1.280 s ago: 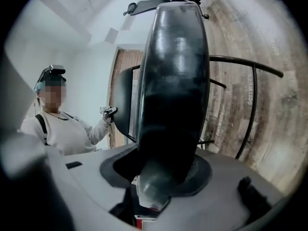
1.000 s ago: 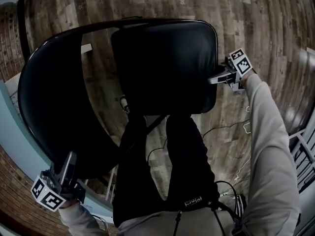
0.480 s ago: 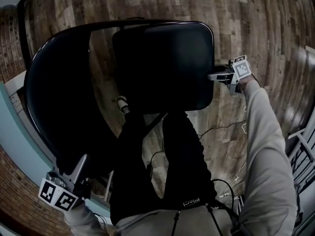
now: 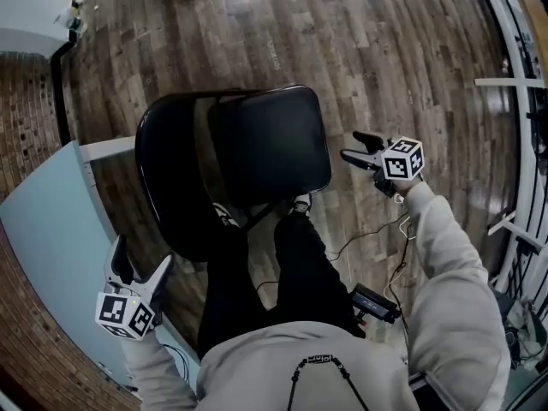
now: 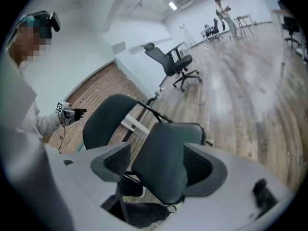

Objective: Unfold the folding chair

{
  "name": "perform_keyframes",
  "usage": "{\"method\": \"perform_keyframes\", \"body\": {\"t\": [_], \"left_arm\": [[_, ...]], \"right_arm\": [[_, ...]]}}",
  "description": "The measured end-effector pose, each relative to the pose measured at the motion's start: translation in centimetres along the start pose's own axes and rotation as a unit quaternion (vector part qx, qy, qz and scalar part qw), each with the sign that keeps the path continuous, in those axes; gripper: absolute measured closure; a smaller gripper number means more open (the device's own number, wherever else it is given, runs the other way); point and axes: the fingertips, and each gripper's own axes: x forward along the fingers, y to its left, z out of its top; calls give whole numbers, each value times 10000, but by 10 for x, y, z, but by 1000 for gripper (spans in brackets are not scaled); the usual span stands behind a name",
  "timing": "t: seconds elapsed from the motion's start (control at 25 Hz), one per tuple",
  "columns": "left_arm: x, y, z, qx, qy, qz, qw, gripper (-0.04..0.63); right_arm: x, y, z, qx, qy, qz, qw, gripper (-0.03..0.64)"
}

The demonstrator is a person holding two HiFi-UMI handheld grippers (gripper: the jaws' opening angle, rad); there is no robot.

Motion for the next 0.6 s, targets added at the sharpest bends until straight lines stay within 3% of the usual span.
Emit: {"method": "perform_keyframes", "body": {"t": [0.16, 0.28, 0.4, 0.48, 0.52, 0.6], "left_arm": [[-50, -30, 61, 308, -606, -281, 9973, 92], [-102, -54, 106, 448, -1074, -516, 9919, 92], [-139, -68, 150, 1003, -1485, -872, 9799, 95], [-161, -76, 165, 1538, -1702, -1096, 9672, 106], [-174, -78, 172, 1762, -1880, -1150, 9594, 167], [-202, -85, 190, 2094, -2386, -1186, 9408, 371]], "right_arm": [[-94, 101, 70, -705, -473, -548, 9949, 288], [-171, 186, 109, -961, -753, -977, 9877, 290], [-240, 268, 157, -1222, -1341, -1434, 9729, 291], [-275, 322, 174, -1222, -1825, -1777, 9593, 312], [-286, 349, 180, -1182, -2083, -1912, 9519, 357], [-301, 401, 188, -1191, -2576, -2153, 9344, 584]]}}
